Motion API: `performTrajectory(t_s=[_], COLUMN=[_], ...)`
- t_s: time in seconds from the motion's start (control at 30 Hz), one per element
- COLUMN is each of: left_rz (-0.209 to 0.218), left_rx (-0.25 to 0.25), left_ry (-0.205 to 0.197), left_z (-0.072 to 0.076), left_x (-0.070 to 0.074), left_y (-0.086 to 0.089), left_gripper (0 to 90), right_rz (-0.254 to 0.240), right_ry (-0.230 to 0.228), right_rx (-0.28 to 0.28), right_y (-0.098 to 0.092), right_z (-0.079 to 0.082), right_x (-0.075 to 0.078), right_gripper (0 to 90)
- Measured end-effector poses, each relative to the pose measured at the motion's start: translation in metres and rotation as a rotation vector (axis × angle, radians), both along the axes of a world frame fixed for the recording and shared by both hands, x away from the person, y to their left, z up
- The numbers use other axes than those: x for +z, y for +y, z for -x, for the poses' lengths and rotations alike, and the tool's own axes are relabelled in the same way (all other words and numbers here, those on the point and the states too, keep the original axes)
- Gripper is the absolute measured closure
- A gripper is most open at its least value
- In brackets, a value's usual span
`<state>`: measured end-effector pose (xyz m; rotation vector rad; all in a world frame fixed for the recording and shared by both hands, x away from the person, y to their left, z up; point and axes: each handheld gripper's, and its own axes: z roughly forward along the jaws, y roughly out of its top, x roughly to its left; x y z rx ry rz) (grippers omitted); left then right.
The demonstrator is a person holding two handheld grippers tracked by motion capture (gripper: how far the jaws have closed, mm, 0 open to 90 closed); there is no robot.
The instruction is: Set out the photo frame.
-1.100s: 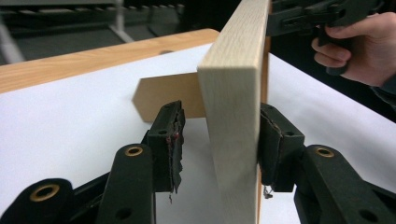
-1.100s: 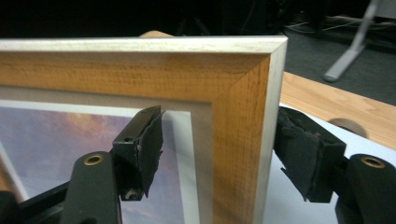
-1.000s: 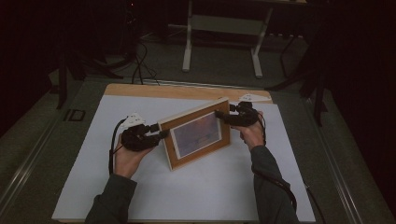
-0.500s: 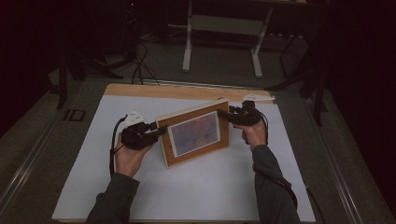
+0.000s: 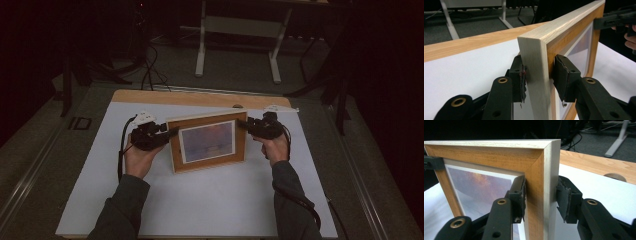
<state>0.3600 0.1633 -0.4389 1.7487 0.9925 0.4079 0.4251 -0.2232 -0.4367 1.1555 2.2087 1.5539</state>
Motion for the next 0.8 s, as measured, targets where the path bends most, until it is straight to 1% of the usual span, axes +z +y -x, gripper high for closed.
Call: performTrajectory(t_s=[0.1, 0.3, 0.53, 0.8], left_rz=[-0.003, 0.009, 0.022, 0.025], left_rx=[-0.01, -0.035, -0.062, -0.083], left_ry=[-0.004, -0.001, 0.004, 0.007], left_z=[-0.004, -0.013, -0.019, -0.024], left_x=[-0.001, -0.002, -0.003, -0.003], left_y=[0.0, 0.001, 0.001, 0.0], left_gripper=[62.4, 61.0, 60.9, 60.5], right_rz=[0.007, 0.025, 0.046, 0.049], right_ry=[-0.004, -0.003, 0.007, 0.009], right_rx=[-0.02, -0.062, -0.076, -0.086], right_y=[-0.001, -0.001, -0.002, -0.004], right_z=[0.006, 0.018, 0.025, 0.031], right_x=[0.0, 0.001, 0.003, 0.004], right_gripper=[61.5, 62.0, 62.1, 62.2])
